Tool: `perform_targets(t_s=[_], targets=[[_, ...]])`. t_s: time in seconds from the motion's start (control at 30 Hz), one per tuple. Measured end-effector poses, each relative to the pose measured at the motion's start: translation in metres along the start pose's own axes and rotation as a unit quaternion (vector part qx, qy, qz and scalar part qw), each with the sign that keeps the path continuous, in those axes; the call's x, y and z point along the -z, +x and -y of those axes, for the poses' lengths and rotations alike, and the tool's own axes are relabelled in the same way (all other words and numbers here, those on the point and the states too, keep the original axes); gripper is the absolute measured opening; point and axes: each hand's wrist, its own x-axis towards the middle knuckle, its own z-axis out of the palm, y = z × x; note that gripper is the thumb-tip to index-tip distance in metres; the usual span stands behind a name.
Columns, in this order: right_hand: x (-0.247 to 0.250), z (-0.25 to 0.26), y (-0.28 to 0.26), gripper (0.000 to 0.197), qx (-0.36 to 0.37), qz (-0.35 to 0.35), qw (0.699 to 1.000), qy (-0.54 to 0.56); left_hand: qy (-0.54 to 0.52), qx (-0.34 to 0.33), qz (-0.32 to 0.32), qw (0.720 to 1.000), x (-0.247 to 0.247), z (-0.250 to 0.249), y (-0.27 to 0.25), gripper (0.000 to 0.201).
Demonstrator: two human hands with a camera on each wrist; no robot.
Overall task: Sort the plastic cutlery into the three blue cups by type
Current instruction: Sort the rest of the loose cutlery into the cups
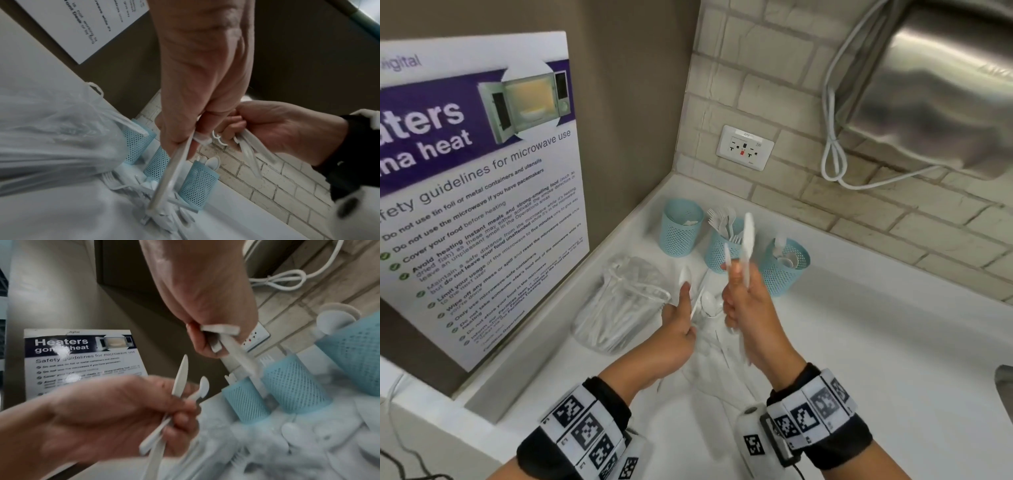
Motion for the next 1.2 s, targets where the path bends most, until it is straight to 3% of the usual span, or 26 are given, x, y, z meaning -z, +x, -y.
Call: perform_targets(t_s=[0.17, 0.3, 0.5, 0.67, 0.73, 0.83, 0.93, 1.07, 1.2], targets=[[-0.010, -0.022, -0.011, 0.023, -0.062, 0.058, 0.995, -0.059, -0.012, -0.045, -0.017, 0.999, -0.009, -0.005, 0.000, 0.076], [0.001, -0.011, -0.006, 0.018, -0.071, 0.024, 0.997, 0.026, -0.027, -0.024, -0.018, 0.999, -0.003, -0.004, 0.001, 0.089], [0.009, -0.010, 0.010, 0.031, -0.083, -0.026, 0.982, 0.166, -0.073, -0.047, -0.067, 0.994, -0.003, -0.006, 0.003, 0.079], [0.016, -0.004, 0.018, 0.032, -0.082, -0.080, 0.945, 0.307, -0.149, -0.077, -0.170, 0.971, 0.001, -0.001, 0.009, 0.071], [0.017, 0.002, 0.021, 0.033, -0.054, -0.102, 0.943, 0.311, -0.177, -0.068, -0.151, 0.970, 0.004, 0.000, 0.009, 0.074], [0.012, 0.010, 0.025, 0.031, -0.008, -0.122, 0.942, 0.313, -0.218, -0.015, -0.055, 0.974, -0.001, -0.005, 0.005, 0.073], [-0.002, 0.006, 0.018, 0.029, 0.011, -0.104, 0.955, 0.277, -0.199, 0.015, -0.002, 0.980, -0.009, -0.012, 0.002, 0.070], [-0.019, -0.017, -0.005, 0.040, -0.045, -0.035, 0.988, 0.144, -0.220, -0.016, 0.001, 0.975, -0.008, -0.019, 0.004, 0.058], [-0.023, -0.017, -0.005, 0.035, -0.010, -0.063, 0.992, 0.105, -0.223, 0.000, 0.001, 0.975, -0.009, -0.010, 0.008, 0.057]])
